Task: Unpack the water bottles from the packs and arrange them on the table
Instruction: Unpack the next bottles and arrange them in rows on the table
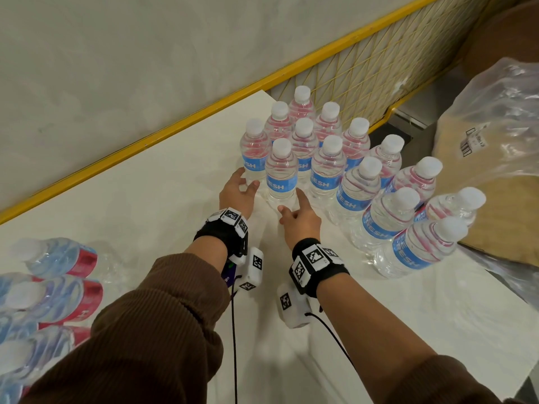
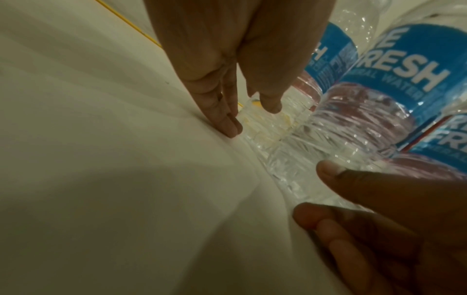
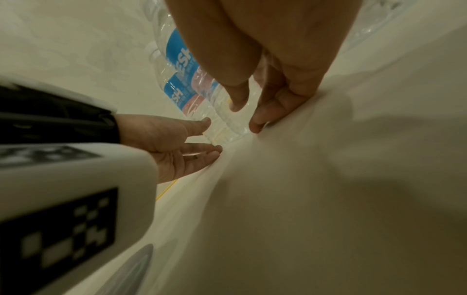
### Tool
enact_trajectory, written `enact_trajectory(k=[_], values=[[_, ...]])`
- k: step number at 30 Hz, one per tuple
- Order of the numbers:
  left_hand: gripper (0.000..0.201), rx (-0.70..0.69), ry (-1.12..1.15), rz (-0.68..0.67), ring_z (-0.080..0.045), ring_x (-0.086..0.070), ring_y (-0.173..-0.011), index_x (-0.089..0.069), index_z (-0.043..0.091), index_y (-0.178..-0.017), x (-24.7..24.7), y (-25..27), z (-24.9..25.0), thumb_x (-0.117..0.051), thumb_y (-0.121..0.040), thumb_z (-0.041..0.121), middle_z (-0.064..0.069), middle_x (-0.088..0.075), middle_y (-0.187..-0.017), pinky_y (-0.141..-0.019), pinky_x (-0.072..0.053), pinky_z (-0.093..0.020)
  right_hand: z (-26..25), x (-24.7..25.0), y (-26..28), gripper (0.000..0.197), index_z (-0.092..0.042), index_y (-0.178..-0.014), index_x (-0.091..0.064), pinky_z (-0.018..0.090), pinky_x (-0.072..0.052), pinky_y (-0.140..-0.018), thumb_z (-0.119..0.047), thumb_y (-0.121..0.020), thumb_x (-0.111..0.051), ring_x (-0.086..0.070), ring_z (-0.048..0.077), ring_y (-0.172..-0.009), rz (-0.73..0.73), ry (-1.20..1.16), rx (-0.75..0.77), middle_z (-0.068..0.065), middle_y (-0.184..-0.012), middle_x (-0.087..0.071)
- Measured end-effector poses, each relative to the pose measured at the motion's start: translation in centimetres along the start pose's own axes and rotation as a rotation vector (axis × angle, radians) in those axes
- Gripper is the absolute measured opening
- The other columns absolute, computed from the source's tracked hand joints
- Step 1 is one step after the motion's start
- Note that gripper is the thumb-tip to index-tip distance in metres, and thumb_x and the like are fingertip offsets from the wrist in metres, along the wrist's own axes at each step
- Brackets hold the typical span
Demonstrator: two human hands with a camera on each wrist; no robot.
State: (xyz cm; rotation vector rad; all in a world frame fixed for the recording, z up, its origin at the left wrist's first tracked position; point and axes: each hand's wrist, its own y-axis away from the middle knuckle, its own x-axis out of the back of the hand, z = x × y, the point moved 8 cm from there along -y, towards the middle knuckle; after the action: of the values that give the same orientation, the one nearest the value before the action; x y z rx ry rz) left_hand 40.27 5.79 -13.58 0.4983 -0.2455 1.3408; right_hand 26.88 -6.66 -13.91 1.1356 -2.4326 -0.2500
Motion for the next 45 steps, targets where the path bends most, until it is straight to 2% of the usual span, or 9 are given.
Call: enact_trajectory(k=[5, 8, 14, 20, 30, 37, 39, 41, 45], values=[[0.065, -0.014, -0.051, 0.001, -0.024, -0.06, -0.11, -0.035, 0.025, -0.144, 0.1, 0.2, 0.5, -0.064, -0.087, 0.036, -0.004, -0.056, -0.13, -0.099, -0.047, -0.041, 0.4, -0.5, -0.5, 0.061, -0.028, -0.148, -0.022, 0.034, -0.048, -0.096, -0.028, -0.094, -0.05, -0.064, 0.025, -0.099, -0.011, 0.031, -0.012, 0.016, -0.105, -0.068], [0.065, -0.017, -0.037, -0.001, -0.026, -0.059, -0.112, -0.035, 0.027, -0.144, -0.1, 0.1, 0.5, -0.064, -0.087, 0.035, -0.005, -0.055, -0.131, -0.098, -0.048, -0.043, 0.2, 0.0, -0.2, 0.059, -0.022, -0.146, -0.025, 0.028, -0.044, -0.089, -0.027, -0.094, -0.053, -0.063, 0.025, -0.099, 0.009, 0.015, -0.019, 0.015, -0.095, -0.07], [0.062, -0.013, -0.003, 0.012, -0.029, -0.063, -0.107, -0.041, 0.026, -0.141, -0.2, 0.0, 0.4, -0.066, -0.085, 0.034, -0.007, -0.056, -0.131, -0.095, -0.05, -0.044, 0.4, -0.3, -0.4, 0.056, -0.023, -0.145, -0.029, 0.037, -0.048, -0.096, -0.028, -0.095, -0.051, -0.063, 0.026, -0.099, 0.002, 0.029, -0.029, 0.016, -0.09, -0.07], [0.061, -0.007, -0.005, 0.018, -0.03, -0.063, -0.106, -0.04, 0.026, -0.141, -0.2, 0.0, 0.4, -0.066, -0.086, 0.034, -0.006, -0.056, -0.131, -0.096, -0.05, -0.044, 0.4, -0.3, -0.5, 0.056, -0.023, -0.145, -0.029, 0.034, -0.047, -0.096, -0.029, -0.095, -0.052, -0.063, 0.026, -0.1, 0.01, 0.034, -0.026, 0.016, -0.09, -0.07], [0.061, 0.006, -0.013, 0.032, -0.03, -0.063, -0.107, -0.04, 0.026, -0.141, -0.1, -0.2, 0.5, -0.065, -0.086, 0.034, -0.007, -0.057, -0.13, -0.096, -0.049, -0.043, 0.9, -0.9, -1.3, 0.057, -0.024, -0.144, -0.033, 0.038, -0.046, -0.1, -0.032, -0.092, -0.055, -0.06, 0.029, -0.112, 0.038, 0.037, -0.009, 0.017, -0.115, -0.066], [0.063, 0.005, -0.037, 0.027, -0.03, -0.062, -0.109, -0.037, 0.027, -0.142, -0.1, -0.2, 0.5, -0.065, -0.086, 0.036, -0.006, -0.056, -0.131, -0.097, -0.049, -0.044, 0.7, -0.8, -1.3, 0.059, -0.022, -0.145, -0.032, 0.037, -0.044, -0.102, -0.032, -0.092, -0.055, -0.058, 0.029, -0.115, 0.028, 0.06, -0.002, 0.017, -0.116, -0.066], [0.067, 0.029, -0.038, 0.021, -0.03, -0.061, -0.11, -0.032, 0.025, -0.144, 0.0, 0.1, 0.4, -0.065, -0.086, 0.035, -0.006, -0.055, -0.132, -0.097, -0.048, -0.045, 0.5, -0.5, -1.0, 0.061, -0.023, -0.146, -0.03, 0.033, -0.044, -0.101, -0.032, -0.092, -0.055, -0.059, 0.027, -0.114, 0.003, 0.053, -0.007, 0.016, -0.113, -0.067], [0.073, 0.059, -0.049, 0.015, -0.032, -0.061, -0.109, -0.028, 0.018, -0.145, 0.2, 0.6, 0.4, -0.067, -0.085, 0.032, -0.009, -0.053, -0.131, -0.097, -0.048, -0.046, 0.4, 0.1, -0.3, 0.063, -0.024, -0.147, -0.028, 0.031, -0.044, -0.098, -0.031, -0.091, -0.057, -0.061, 0.024, -0.106, -0.021, 0.044, -0.022, 0.014, -0.1, -0.07], [0.06, 0.102, -0.1, -0.096, -0.036, -0.062, -0.106, -0.042, 0.009, -0.133, 0.5, 2.3, 2.0, -0.069, -0.081, 0.021, -0.017, -0.055, -0.123, -0.094, -0.05, -0.048, 0.7, 1.0, 1.9, 0.067, -0.026, -0.147, -0.027, 0.032, -0.048, -0.094, -0.026, -0.089, -0.06, -0.058, 0.018, -0.089, -0.097, 0.085, -0.044, -0.001, -0.077, -0.06]])
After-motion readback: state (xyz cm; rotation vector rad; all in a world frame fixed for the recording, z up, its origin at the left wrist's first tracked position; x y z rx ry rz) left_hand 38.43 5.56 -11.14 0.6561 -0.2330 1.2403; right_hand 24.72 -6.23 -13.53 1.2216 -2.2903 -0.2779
